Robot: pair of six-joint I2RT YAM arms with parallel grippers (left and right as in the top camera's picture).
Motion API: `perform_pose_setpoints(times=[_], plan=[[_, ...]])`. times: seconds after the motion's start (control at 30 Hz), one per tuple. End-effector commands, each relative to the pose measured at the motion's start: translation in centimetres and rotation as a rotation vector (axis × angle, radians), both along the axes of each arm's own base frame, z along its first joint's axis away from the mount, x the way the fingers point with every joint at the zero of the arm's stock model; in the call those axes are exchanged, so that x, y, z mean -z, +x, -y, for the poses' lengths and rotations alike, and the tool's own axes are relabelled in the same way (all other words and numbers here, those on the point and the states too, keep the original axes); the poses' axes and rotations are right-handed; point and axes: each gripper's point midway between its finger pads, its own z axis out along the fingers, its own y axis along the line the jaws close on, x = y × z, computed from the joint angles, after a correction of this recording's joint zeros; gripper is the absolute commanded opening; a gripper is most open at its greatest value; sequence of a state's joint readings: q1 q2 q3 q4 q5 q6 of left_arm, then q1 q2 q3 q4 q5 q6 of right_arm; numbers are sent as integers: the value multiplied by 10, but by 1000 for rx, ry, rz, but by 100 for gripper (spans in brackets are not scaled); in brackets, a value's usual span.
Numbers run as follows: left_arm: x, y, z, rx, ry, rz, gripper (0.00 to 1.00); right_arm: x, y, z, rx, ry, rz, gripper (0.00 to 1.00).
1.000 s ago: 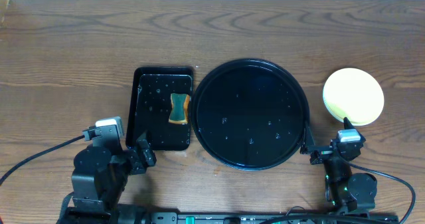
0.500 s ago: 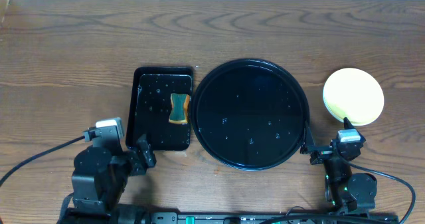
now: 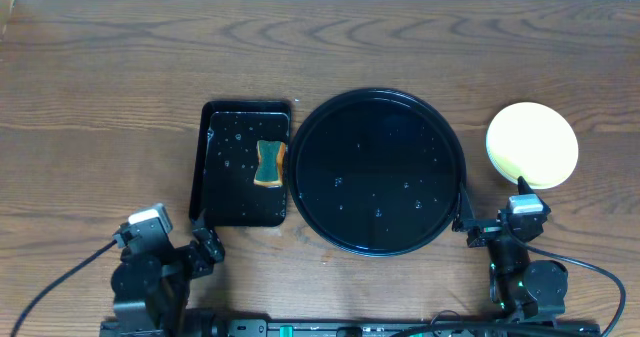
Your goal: Clean dirty plates on tray and stack at the side
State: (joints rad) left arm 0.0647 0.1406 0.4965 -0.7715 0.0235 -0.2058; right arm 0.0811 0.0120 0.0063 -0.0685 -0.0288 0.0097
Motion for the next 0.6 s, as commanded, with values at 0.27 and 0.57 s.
perform_pose_setpoints(times=[0.27,0.57], plan=[[-9,44,-5,-4,22,345,90,0,0,-1,-3,-11,3,99],[-24,63,2,61,121,590,90,0,0,-1,-3,-11,3,99]])
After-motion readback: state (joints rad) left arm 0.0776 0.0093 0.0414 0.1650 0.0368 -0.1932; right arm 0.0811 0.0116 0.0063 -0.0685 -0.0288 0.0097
